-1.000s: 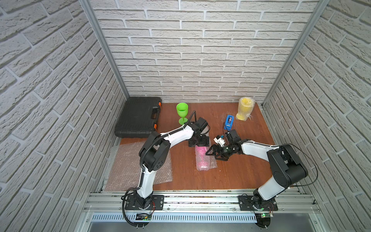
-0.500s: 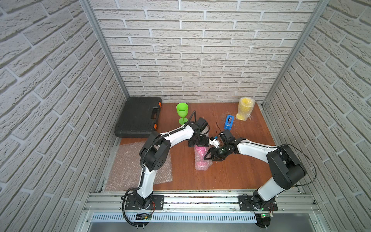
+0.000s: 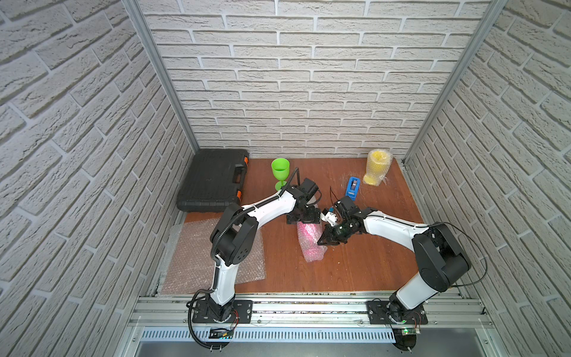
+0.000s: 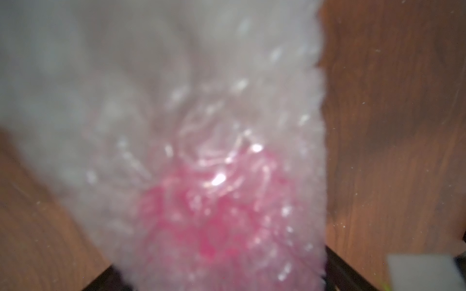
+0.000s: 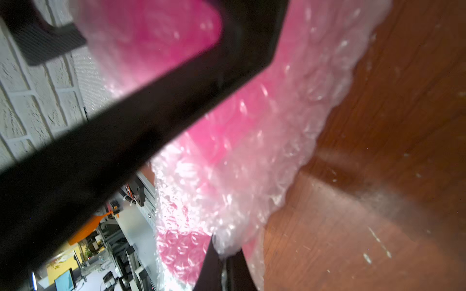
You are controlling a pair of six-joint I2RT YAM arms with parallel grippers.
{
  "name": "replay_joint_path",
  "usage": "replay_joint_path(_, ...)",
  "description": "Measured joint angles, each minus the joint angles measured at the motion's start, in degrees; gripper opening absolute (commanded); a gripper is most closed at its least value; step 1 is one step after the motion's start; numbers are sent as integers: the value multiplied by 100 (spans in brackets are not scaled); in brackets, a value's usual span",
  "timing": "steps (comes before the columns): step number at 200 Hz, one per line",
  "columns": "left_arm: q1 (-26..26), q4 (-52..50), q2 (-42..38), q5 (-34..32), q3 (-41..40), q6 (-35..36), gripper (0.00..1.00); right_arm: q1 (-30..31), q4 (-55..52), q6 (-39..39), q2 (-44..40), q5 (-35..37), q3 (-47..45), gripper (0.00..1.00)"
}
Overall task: Wrap wine glasses in bubble wrap
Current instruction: Adjust the bubble wrap at the center of the board.
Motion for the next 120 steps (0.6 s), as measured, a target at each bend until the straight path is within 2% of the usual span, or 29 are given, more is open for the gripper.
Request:
replay_joint_path(54,249,-369,-1025,-428,-4,415,98,164,-1093,-925,-444,876,511,3)
replay_joint_path(89,684,-365,-1991,-684,-267,708,98,240,-1668,-1759,-955,1700,852,3)
replay_joint_path(120,1174,-146,-2931,-721,-852,1019,98,380,-2100,-2796,-1266,2524,1226,3)
